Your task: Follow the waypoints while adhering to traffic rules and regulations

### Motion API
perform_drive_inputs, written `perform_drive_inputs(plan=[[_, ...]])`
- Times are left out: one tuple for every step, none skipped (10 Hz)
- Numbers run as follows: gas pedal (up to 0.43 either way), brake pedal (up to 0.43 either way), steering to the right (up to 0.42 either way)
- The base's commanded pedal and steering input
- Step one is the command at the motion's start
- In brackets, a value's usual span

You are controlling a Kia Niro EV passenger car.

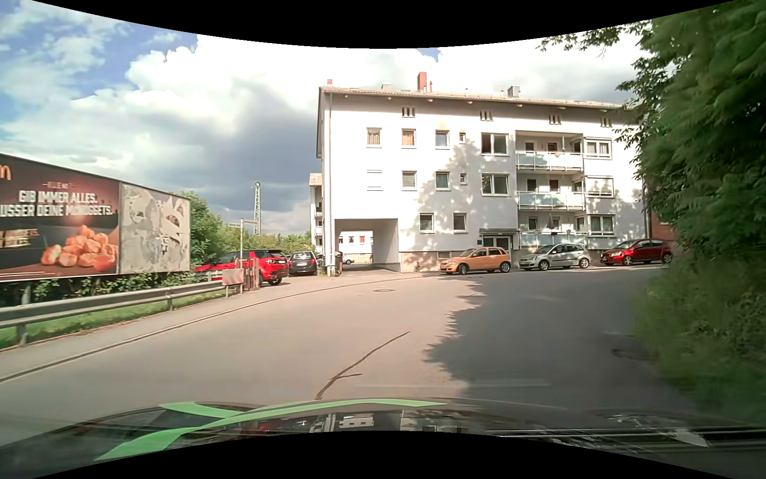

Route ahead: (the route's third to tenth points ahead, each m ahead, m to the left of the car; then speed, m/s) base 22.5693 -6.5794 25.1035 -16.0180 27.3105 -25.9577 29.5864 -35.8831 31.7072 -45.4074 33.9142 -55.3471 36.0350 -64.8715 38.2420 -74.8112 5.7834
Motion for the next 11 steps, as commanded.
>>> perform_drive_inputs(plan=[[0.087,0.0,0.181],[0.087,0.0,0.188],[0.087,0.0,0.196],[0.087,0.0,0.201],[0.087,0.0,0.202],[0.087,0.0,0.202],[0.087,0.0,0.202],[0.087,0.0,0.201],[0.087,0.0,0.2],[0.098,0.0,0.198],[0.098,0.0,0.198]])
